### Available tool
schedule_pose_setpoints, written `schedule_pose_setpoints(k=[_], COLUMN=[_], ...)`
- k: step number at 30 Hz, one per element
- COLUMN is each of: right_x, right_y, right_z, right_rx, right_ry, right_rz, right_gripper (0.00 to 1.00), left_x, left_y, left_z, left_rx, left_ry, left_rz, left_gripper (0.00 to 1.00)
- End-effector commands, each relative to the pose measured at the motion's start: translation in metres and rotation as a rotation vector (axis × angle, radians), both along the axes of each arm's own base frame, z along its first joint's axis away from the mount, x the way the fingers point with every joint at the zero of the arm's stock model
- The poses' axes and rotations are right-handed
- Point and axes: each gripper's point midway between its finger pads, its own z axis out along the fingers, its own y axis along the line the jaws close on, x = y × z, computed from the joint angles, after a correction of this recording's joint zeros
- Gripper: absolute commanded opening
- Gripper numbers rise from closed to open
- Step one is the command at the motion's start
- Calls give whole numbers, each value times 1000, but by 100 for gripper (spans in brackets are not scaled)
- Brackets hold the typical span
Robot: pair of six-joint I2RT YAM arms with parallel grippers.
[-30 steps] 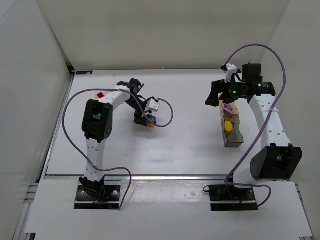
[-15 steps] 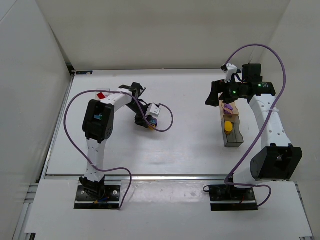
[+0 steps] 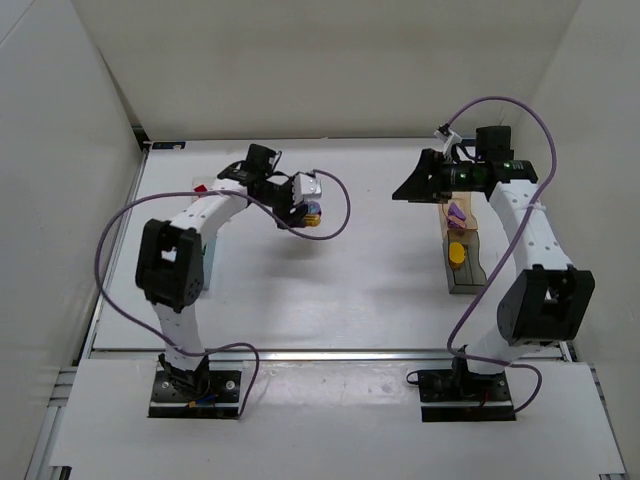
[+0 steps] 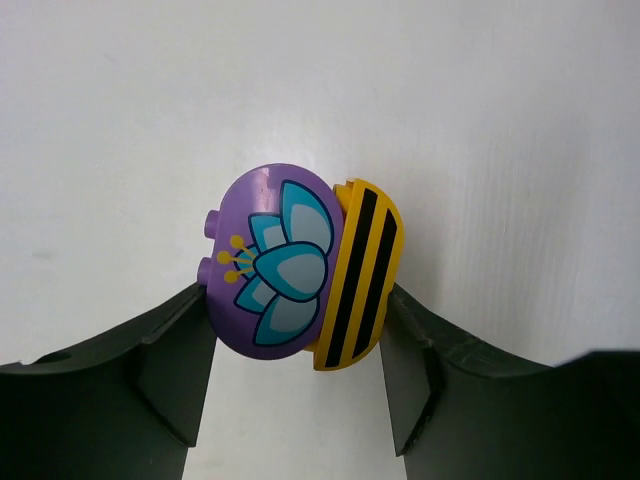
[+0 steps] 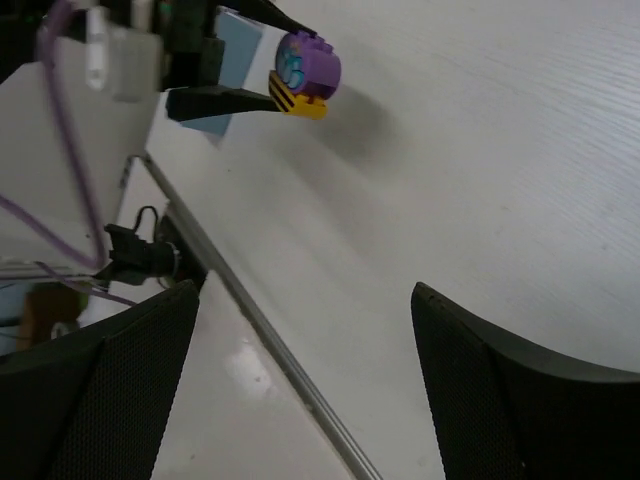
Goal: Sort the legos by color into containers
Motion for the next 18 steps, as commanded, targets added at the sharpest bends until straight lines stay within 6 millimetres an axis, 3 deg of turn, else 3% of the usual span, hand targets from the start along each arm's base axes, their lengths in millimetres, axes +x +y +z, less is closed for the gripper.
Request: schedule_pose_setpoints(k=[1, 2, 3, 4, 9, 13, 18], right_x=[3, 2, 2, 6, 14, 1, -27], right_y=[25, 32, 35, 38, 53, 69, 94], right_z=[29, 38, 40, 35, 49, 67, 73], right_rx=[175, 182, 200, 211, 280, 293, 268], right_ry=[16, 2, 5, 28, 22, -41, -92], right_rz=[117, 151, 180, 193, 272, 365, 466], right_gripper=[89, 89, 88, 88, 87, 87, 86], left_x=[-4, -13, -25, -39, -84, -98, -101], left_y=[-29, -31, -32, -40, -53, -60, -70], left_z=[129, 132, 154, 161, 186, 193, 196], left_rx=[-260, -277, -308, -325, -364, -386, -384], left_ry=[-202, -199, -238, -244, -338, -314, -318], left_rz=[57, 51, 24, -23, -146, -173, -182], left_gripper=[26, 26, 27, 27, 27, 25, 24])
